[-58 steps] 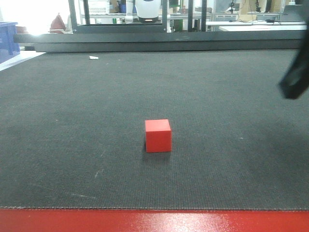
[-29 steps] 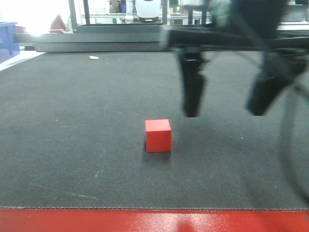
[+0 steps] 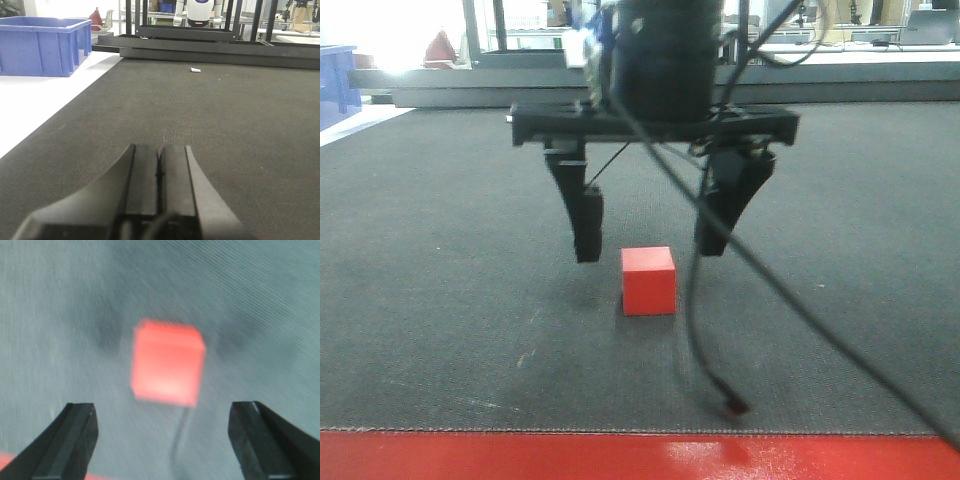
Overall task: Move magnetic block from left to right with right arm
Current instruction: 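Lower the open right gripper over the red cube, then close the right gripper around the red cube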
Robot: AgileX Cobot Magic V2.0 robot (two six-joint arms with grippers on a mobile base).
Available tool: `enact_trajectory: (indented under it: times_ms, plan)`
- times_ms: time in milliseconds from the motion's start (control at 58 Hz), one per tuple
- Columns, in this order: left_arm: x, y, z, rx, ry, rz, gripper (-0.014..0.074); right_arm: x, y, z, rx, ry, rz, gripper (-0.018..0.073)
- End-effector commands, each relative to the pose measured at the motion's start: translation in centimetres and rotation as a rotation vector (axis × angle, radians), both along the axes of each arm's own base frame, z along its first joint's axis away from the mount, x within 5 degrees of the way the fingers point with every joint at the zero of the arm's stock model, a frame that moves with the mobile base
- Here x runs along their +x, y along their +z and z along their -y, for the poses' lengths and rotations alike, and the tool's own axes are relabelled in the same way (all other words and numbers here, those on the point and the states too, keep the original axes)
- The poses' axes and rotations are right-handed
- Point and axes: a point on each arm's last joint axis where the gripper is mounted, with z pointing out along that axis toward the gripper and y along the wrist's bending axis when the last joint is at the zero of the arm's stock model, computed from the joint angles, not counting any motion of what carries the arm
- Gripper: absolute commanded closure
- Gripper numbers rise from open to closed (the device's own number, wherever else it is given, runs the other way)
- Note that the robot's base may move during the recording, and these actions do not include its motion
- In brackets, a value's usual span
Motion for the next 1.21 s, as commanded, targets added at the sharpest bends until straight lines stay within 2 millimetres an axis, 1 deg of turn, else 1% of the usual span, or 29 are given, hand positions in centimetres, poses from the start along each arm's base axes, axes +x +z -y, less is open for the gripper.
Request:
enact_trajectory:
  times_ms: [0, 207, 500, 706, 810, 913, 1034, 1103, 1189]
  plan:
    - [-0.1, 0.5, 0.0, -0.005, -0.002, 0.081, 0.0713, 0.2, 2.4, 0.0, 0.036, -0.011, 0.059, -0.0072]
    - [-0.1, 0.5, 0.0, -0.005, -0.002, 0.081, 0.0713, 0.8, 1.4, -0.2, 0.034, -0.054, 0.059, -0.0072]
    - [-0.1, 0.5, 0.0, -0.005, -0.002, 0.081, 0.0713, 1.5, -0.4, -0.6, 0.018, -0.055, 0.057, -0.0072]
    - [-0.1, 0.5, 0.0, -0.005, -0.002, 0.081, 0.0713, 1.6, -0.4, -0.7, 0.025, -0.055, 0.064, -0.0069]
    - [-0.1, 0.5, 0.0, -0.005, -0.002, 0.081, 0.0713, 1.6, -0.4, -0.7, 0.025, -0.055, 0.064, -0.0013]
    - [-0.1, 0.5, 0.0, -0.005, -0.002, 0.081, 0.0713, 1.6, -0.3, -0.7, 0.023, -0.055, 0.062, 0.0111]
    - [-0.1, 0.5, 0.0, -0.005, -0.002, 0.081, 0.0713, 1.5, -0.3, -0.6, 0.017, -0.055, 0.055, 0.0216]
    - [-0.1, 0.5, 0.0, -0.005, -0.002, 0.081, 0.0713, 1.5, -0.3, -0.6, 0.013, -0.055, 0.052, 0.0260]
    - [-0.1, 0.5, 0.0, -0.005, -0.002, 0.081, 0.0713, 1.5, -0.3, -0.5, 0.010, -0.055, 0.048, 0.0284]
